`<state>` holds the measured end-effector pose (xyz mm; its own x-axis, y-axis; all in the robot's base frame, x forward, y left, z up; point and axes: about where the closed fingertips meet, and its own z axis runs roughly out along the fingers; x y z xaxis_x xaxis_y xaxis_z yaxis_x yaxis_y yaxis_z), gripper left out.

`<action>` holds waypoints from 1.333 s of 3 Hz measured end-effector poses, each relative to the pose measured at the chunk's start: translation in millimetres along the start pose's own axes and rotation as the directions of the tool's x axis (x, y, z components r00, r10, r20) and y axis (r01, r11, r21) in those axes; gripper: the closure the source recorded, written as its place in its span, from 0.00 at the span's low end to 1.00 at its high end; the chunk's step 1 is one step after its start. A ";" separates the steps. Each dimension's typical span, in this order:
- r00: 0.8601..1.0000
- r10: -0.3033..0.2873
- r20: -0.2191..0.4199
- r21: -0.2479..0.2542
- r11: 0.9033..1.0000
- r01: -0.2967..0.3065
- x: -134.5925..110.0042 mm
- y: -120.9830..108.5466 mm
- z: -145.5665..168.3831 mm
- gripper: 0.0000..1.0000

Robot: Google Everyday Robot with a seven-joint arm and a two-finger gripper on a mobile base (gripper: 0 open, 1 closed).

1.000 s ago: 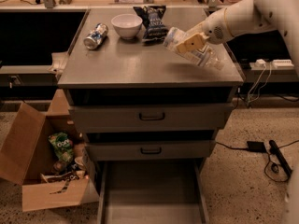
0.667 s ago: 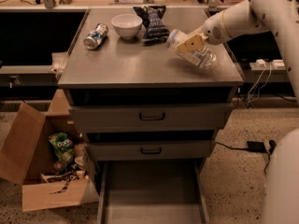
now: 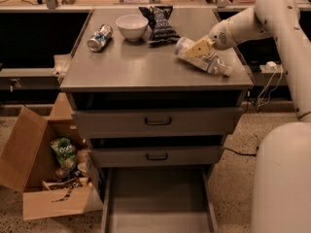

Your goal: Pick blue plastic bottle from bottom drawer and place on counter

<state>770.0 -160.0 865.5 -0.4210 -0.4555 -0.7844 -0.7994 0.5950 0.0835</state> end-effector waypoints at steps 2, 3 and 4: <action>1.000 0.008 0.008 0.008 1.000 -0.008 -3.4 -12.5 6.2 0.53; 1.000 0.008 0.008 0.008 1.000 -0.008 -3.4 -12.5 6.2 0.24; 1.000 0.008 0.008 0.008 1.000 -0.008 -3.4 -12.5 6.2 0.00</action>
Offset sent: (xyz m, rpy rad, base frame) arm 0.0120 -0.0014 -0.0021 0.0053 -0.0019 -0.0099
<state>784.0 -161.7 863.3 -0.4237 -0.4459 -0.7885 -0.7927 0.6037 0.0845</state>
